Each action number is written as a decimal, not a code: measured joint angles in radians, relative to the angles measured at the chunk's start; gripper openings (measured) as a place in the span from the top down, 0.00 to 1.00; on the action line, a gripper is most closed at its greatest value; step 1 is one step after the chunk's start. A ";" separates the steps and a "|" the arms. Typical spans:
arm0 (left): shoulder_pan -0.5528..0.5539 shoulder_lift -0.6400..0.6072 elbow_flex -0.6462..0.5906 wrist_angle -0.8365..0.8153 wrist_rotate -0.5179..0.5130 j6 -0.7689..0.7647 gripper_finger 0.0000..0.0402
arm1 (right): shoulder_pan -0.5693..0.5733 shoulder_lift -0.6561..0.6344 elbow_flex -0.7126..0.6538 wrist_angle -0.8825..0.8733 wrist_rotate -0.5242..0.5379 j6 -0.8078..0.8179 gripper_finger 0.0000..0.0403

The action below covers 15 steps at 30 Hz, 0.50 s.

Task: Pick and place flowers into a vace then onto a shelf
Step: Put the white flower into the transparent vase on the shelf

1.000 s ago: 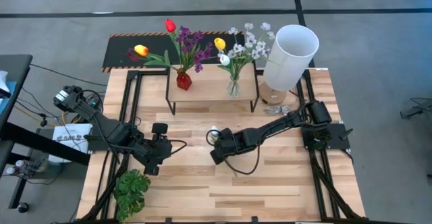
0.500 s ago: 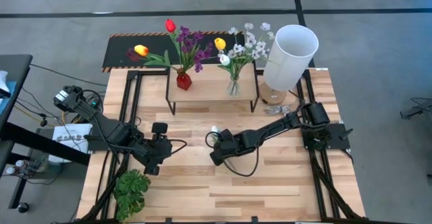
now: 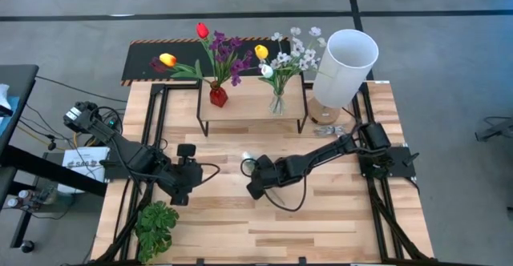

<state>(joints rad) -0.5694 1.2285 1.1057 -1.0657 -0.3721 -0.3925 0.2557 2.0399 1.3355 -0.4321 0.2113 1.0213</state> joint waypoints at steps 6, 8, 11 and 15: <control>0.013 -0.050 -0.124 0.075 0.010 -0.105 0.61 | 0.028 0.000 0.120 -0.011 0.052 -0.103 1.00; 0.013 -0.084 -0.196 0.158 0.034 -0.131 0.61 | 0.042 -0.002 0.158 -0.031 0.068 -0.115 1.00; 0.013 -0.159 -0.305 0.298 0.052 -0.174 0.61 | 0.074 -0.002 0.195 -0.057 0.079 -0.154 1.00; 0.013 -0.255 -0.429 0.490 0.050 -0.188 0.61 | 0.134 -0.002 0.208 -0.034 0.103 -0.182 1.00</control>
<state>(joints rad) -0.5560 0.9739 0.6768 -0.5762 -0.3220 -0.5802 0.3897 2.0377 1.5440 -0.4661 0.3141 0.8392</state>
